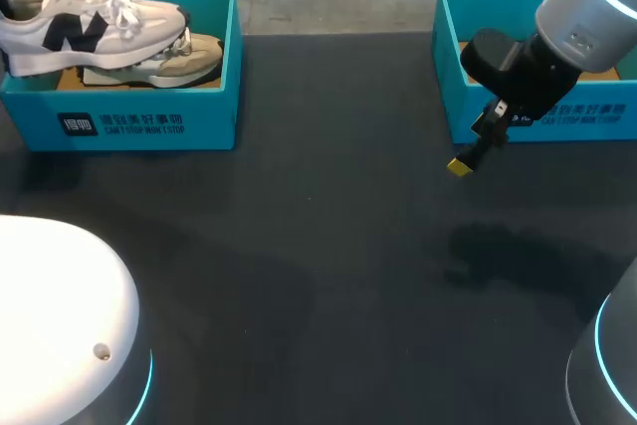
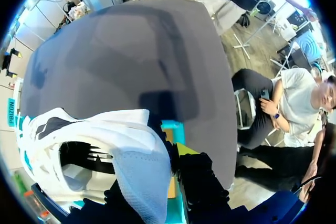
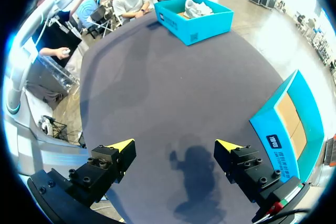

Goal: Take the shoe out of the shoebox, open the shoe tongue, remove and reinsert the insole, then place the shoe into the shoebox

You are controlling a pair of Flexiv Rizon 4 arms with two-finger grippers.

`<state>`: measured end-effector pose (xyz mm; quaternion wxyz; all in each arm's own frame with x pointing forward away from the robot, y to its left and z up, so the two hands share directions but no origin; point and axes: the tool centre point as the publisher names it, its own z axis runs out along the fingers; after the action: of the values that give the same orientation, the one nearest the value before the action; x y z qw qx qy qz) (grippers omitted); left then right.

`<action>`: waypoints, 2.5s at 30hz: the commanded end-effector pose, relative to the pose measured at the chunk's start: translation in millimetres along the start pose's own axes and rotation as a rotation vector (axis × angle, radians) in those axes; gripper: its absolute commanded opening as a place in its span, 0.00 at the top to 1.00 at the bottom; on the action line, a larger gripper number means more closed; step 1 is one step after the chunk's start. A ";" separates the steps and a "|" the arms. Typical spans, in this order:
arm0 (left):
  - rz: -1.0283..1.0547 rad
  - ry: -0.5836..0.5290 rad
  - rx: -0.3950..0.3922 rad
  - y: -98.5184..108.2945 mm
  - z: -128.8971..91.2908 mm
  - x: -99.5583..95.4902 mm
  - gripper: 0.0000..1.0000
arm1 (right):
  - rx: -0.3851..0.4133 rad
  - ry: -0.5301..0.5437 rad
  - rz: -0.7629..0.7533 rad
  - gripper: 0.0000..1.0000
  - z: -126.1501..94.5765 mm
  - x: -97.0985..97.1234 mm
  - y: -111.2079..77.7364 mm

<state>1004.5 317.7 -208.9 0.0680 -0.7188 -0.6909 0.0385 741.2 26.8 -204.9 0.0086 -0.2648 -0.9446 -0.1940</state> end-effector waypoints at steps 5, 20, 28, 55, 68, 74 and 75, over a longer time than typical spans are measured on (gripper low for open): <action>-0.023 -0.024 0.030 -30.5 -2.8 -12.3 1.00 | 0.002 0.001 0.001 0.00 0.6 -0.5 0.4; -0.004 0.025 0.052 -58.0 -13.6 -58.2 1.00 | 0.002 0.001 0.001 0.00 0.6 -0.5 0.4; 0.005 0.093 0.051 -74.8 -17.9 -88.7 1.00 | 0.002 0.001 0.001 0.00 0.6 -0.5 0.4; 0.023 0.122 0.032 -118.3 -24.5 -165.7 1.00 | 0.002 0.001 0.001 0.00 0.6 -0.5 0.4; 0.037 0.088 0.058 -127.6 -15.3 -205.7 1.00 | 0.002 0.001 0.001 0.00 0.6 -0.5 0.4; 0.033 0.098 0.074 -136.2 -10.2 -218.4 1.00 | 0.002 0.001 0.001 0.00 0.6 -0.5 0.4; 0.035 0.099 0.074 -138.3 -10.4 -220.6 1.00 | 0.002 0.001 0.001 0.00 0.6 -0.5 0.4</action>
<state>862.3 108.7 -188.4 0.1250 -0.7289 -0.6723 0.0347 741.2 26.8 -204.9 0.0086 -0.2648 -0.9446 -0.1940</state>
